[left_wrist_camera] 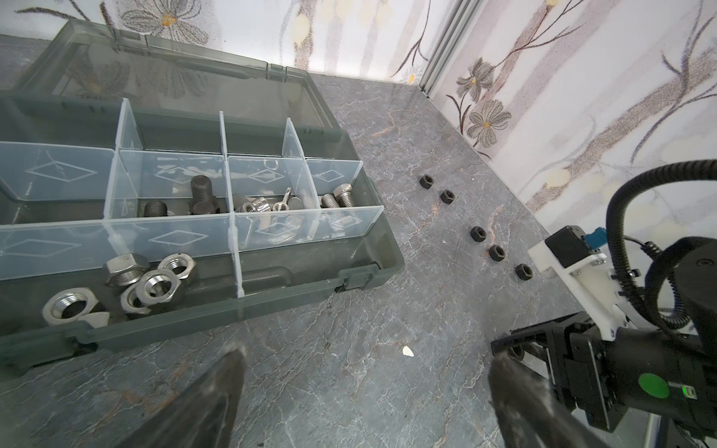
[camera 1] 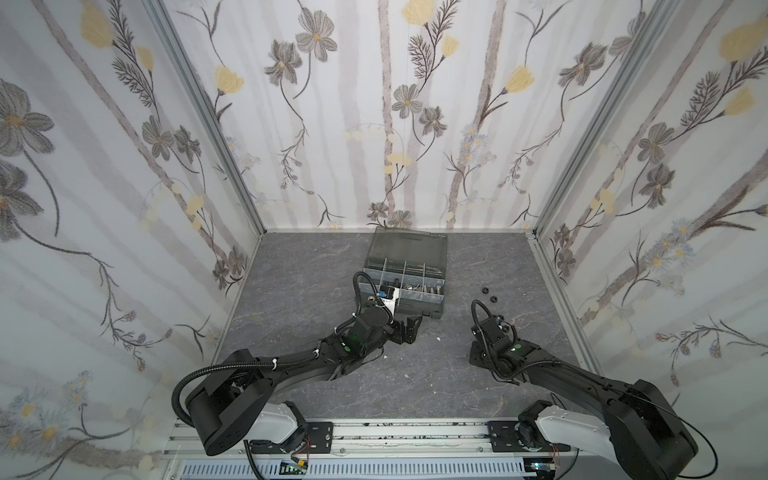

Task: Sort the screws and nuts into containers
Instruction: 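Close the right gripper on a black hex nut and lift it, then carry the black hex nut into the box with the right gripper and release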

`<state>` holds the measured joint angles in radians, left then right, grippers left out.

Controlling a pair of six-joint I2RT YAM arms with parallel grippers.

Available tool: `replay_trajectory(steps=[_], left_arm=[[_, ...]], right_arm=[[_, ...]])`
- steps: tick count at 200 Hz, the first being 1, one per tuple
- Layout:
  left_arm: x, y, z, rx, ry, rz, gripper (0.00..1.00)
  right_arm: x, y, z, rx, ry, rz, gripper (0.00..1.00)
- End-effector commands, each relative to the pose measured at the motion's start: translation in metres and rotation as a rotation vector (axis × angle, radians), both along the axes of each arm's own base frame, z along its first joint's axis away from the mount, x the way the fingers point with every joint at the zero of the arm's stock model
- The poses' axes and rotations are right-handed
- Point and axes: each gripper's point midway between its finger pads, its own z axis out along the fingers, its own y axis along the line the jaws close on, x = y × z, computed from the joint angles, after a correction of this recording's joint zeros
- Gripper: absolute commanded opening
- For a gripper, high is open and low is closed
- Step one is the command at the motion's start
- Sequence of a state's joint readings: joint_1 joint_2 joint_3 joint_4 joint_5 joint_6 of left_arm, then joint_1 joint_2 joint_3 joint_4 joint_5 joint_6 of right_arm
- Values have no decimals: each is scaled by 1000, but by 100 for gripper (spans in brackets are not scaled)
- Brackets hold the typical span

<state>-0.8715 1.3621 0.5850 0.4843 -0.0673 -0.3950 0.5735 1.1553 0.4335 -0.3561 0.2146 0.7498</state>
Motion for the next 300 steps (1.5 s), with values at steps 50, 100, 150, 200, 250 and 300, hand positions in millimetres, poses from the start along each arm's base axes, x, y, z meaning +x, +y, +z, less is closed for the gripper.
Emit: replay_trajectory(steps=[50,100,150,200,250,300], left_arm=[[2,2,17,-47,-49,17,98],[1,6,22,-55,-61,26,98],[1,10,26,-72,-58,46,100],[-1,20,18,-65,-38,79,100],[-9,39,19,-51,-31,115,100],[-21,61,13,-35,-16,148,100]], right_arm=[[-13,2,-2,-11,42,-4,27],[-10,6,2,-17,31,9,17],[2,18,20,-2,-11,49,13],[28,41,52,27,-98,127,14],[57,67,75,40,-141,192,14],[93,102,105,87,-208,249,14]])
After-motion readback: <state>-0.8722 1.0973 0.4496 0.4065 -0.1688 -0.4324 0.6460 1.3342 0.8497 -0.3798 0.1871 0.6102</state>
